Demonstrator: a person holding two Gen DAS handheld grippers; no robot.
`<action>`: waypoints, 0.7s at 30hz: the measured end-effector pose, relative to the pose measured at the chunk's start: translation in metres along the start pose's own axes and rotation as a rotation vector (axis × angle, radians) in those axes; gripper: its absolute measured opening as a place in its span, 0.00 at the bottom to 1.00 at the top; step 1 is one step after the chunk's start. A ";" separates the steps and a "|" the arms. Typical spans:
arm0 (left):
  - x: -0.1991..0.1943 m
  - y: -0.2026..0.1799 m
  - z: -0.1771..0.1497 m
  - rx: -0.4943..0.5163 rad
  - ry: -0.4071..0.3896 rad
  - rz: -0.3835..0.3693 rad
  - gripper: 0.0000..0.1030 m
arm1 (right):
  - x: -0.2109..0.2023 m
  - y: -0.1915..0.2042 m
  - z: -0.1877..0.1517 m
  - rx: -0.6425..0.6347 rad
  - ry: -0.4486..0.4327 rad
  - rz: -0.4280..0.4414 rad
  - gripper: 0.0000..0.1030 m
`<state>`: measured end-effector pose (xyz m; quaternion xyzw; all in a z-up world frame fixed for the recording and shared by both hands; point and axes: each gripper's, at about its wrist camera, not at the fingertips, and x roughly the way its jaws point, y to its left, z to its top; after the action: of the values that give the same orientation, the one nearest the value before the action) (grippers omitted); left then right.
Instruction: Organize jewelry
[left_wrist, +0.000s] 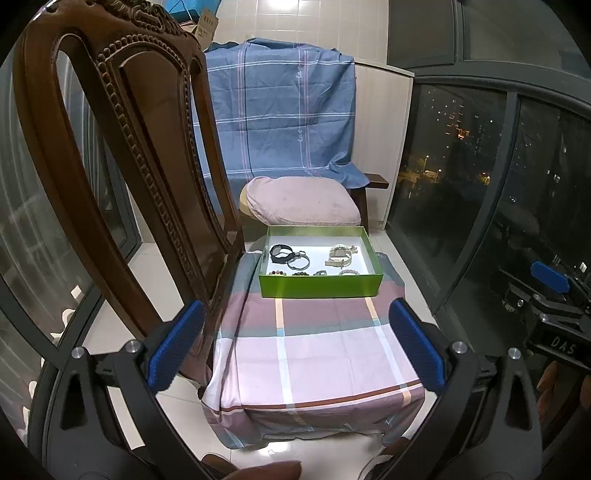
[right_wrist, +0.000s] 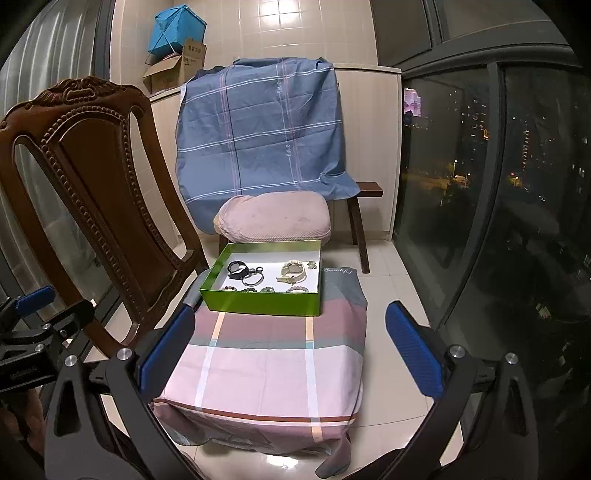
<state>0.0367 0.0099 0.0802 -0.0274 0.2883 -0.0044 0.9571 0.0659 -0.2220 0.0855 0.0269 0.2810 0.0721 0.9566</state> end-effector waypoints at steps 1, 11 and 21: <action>0.000 0.000 0.000 0.001 -0.001 0.002 0.96 | 0.000 0.000 0.000 0.000 0.001 0.000 0.97; 0.001 -0.003 0.003 0.010 -0.001 -0.004 0.96 | 0.000 -0.001 0.001 0.003 0.000 0.004 0.97; 0.001 -0.004 0.004 0.005 0.002 -0.008 0.96 | 0.000 -0.003 0.002 0.005 0.002 0.001 0.97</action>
<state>0.0398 0.0057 0.0831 -0.0260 0.2893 -0.0093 0.9568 0.0679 -0.2252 0.0868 0.0293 0.2823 0.0719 0.9562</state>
